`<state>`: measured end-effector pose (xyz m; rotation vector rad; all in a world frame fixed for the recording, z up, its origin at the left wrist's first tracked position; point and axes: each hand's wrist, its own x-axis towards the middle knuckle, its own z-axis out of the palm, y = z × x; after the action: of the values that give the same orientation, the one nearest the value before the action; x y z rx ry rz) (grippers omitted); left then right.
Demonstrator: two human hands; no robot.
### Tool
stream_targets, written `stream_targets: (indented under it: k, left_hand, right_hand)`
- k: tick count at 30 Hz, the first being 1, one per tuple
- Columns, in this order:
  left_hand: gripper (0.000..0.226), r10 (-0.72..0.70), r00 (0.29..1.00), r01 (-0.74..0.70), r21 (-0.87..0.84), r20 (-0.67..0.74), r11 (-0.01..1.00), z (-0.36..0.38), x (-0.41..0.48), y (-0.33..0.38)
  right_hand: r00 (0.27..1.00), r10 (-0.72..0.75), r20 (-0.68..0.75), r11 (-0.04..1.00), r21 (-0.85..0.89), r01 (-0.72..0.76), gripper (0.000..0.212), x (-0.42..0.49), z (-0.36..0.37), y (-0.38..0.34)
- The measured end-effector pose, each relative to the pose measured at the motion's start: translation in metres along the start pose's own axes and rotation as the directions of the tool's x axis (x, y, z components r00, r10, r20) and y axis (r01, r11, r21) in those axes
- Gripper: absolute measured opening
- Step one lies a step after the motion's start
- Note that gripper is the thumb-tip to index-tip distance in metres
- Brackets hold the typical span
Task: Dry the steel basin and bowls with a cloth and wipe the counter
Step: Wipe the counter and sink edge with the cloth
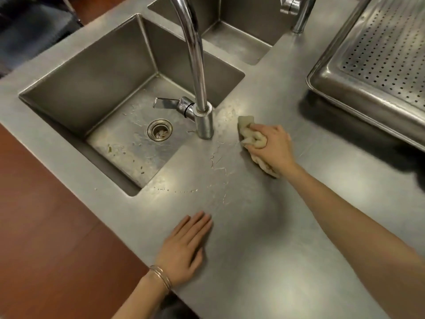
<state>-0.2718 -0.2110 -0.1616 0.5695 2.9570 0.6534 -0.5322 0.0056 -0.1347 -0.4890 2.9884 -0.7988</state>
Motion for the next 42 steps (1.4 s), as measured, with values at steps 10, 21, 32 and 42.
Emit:
stream_targets:
  k: [10, 21, 32, 42]
  left_hand:
    - [0.055, -0.051, 0.999, 0.052, -0.038, 0.01, 0.998, 0.004, -0.004, -0.006]
    - [0.055, -0.055, 0.998, 0.056, -0.042, 0.014, 0.998, 0.001, -0.007, -0.006]
    - [0.057, -0.03, 0.999, 0.029, -0.065, -0.021, 0.997, 0.008, -0.007, -0.01]
    - [0.046, 0.071, 0.996, -0.075, -0.074, -0.052, 0.994, 0.002, -0.012, -0.013]
  right_hand:
    - [0.999, -0.029, -0.038, 1.0, -0.012, 0.029, 0.056, -0.04, 0.049, -0.056]
    - [0.96, 0.218, -0.177, 0.967, 0.169, -0.188, 0.052, -0.092, 0.001, -0.005]
    - [0.949, 0.19, -0.252, 0.975, -0.063, -0.212, 0.051, -0.061, 0.094, -0.125]
    - [0.985, 0.167, -0.039, 0.904, 0.404, -0.137, 0.043, -0.079, 0.023, -0.111]
